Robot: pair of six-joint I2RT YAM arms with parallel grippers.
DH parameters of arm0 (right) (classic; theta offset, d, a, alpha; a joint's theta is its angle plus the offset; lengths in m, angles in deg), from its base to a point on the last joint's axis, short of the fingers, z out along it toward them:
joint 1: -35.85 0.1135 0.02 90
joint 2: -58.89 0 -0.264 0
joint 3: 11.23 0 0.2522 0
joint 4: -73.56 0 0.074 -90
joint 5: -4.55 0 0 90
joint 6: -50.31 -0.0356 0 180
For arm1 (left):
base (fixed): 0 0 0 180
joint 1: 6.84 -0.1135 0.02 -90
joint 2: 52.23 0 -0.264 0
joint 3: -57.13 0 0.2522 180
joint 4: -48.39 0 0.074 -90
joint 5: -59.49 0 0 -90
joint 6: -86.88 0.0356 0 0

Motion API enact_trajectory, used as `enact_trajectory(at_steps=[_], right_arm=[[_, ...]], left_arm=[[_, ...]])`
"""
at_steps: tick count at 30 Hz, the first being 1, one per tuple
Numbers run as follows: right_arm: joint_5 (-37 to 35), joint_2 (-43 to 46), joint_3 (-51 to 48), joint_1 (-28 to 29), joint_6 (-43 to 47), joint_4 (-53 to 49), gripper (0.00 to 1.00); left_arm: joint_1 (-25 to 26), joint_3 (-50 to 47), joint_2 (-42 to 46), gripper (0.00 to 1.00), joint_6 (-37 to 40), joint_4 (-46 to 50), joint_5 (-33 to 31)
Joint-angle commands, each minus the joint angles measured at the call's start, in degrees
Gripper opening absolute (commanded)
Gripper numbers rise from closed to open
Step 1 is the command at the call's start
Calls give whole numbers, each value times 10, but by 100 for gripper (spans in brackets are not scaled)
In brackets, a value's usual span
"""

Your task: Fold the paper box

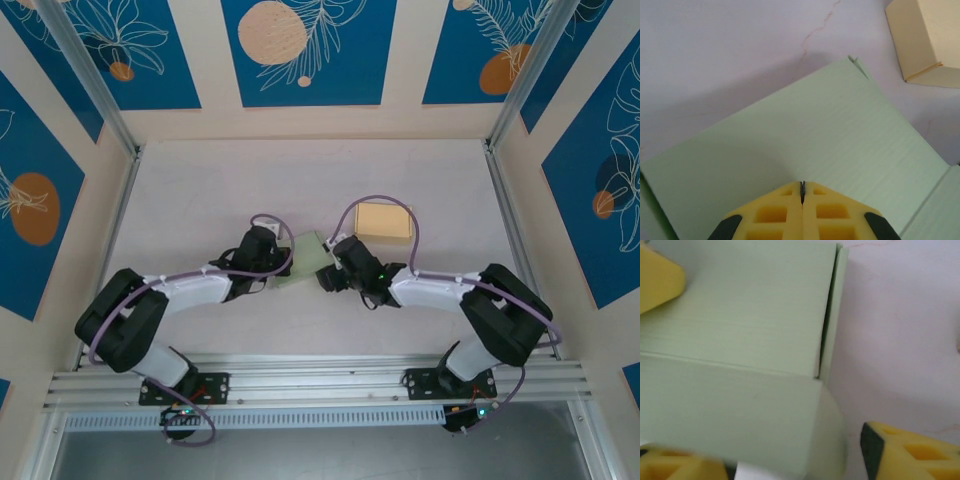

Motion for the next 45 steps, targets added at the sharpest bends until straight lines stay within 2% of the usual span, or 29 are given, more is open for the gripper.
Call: enact_trajectory(at_steps=[1, 7, 10, 14, 17, 23, 27, 34, 38, 45], right_arm=[[2, 51, -12, 9, -24, -57, 73], [29, 156, -16, 8, -73, -110, 84], [37, 159, 26, -28, -111, -163, 80], [107, 98, 88, -82, -119, -191, 73], [133, 25, 139, -104, -98, -208, 72], [180, -86, 219, -126, -67, -217, 72], [220, -125, 244, -134, -67, -208, 71], [248, -175, 257, -138, -68, -204, 69], [260, -192, 251, -140, -70, -196, 68], [284, -208, 246, -142, -80, -186, 67]], left_arm=[[-6, -12, -19, 1, -12, -40, 5], [-6, -27, -39, 1, -8, -63, -3], [-5, -43, -35, 3, -10, -76, -2], [-6, -51, -22, 7, -9, -73, -1], [-6, -43, 0, 17, -7, -64, 2], [-7, -10, 73, 50, 7, -12, -8], [-9, -6, 128, 56, 20, 39, -49], [-28, -33, 179, 57, 11, 116, -96], [-43, -65, 167, 53, -14, 99, -67], [-58, -76, 73, 41, -36, 45, -15]])
